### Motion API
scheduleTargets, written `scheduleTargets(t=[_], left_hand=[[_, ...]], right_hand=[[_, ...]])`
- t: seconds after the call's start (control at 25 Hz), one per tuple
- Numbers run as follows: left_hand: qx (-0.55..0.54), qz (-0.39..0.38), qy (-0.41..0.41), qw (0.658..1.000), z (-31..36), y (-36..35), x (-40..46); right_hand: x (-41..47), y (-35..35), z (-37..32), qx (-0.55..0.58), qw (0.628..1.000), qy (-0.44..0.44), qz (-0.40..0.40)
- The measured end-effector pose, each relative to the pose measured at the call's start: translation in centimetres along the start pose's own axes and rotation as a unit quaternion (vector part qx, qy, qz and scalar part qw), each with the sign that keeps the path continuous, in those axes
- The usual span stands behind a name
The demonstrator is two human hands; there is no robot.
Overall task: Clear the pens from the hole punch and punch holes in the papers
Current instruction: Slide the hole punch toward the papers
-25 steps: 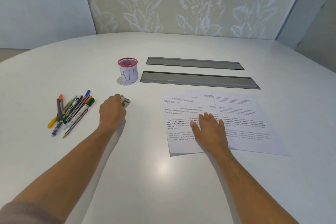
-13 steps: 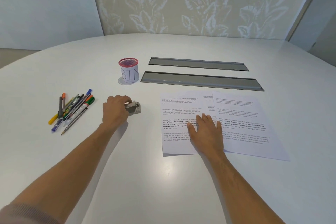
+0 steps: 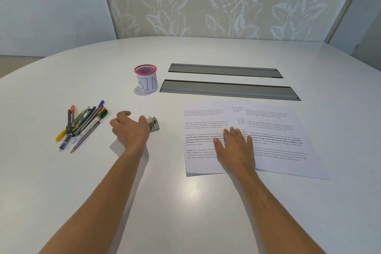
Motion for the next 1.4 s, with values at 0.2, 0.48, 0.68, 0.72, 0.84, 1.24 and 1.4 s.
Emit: scheduleTargets(t=[0.2, 0.48, 0.68, 0.72, 0.84, 1.24, 1.4], left_hand=[[0.039, -0.013, 0.019, 0.999, -0.4, 0.1, -0.5], [-0.168, 0.0, 0.169, 0.971, -2.3, -1.3, 1.3], [-0.269, -0.026, 0.193, 0.943, -3.5, -2.7, 2.4], [-0.274, -0.045, 0.188, 0.942, -3.3, -3.0, 2.7], [-0.255, -0.097, 0.145, 0.951, -2.1, -3.2, 4.0], [-0.095, -0.365, -0.068, 0.924, 3.2, -6.3, 3.3], [-0.056, -0.407, -0.097, 0.907, 3.4, -7.7, 2.0]], right_hand=[[0.0, 0.1, -0.1, 0.005, 1.0, 0.001, 0.002], [0.0, 0.0, 0.0, 0.013, 1.0, -0.001, 0.003], [0.0, 0.1, 0.0, 0.004, 1.0, 0.003, 0.003], [0.0, 0.1, 0.0, 0.004, 1.0, 0.002, 0.003], [-0.1, 0.1, 0.0, 0.007, 1.0, 0.0, 0.003], [0.0, 0.0, -0.1, 0.003, 1.0, -0.003, 0.004], [0.0, 0.0, 0.0, 0.007, 1.0, -0.003, 0.005]])
Point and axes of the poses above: each hand's wrist, its own x-axis towards the middle knuckle, its own y-axis out of the back of the hand, z = x × y, the point moved 9 cm from there along x, towards the middle knuckle, and after that the axes turned 5 degrees about -y, right-handed, at the moved point
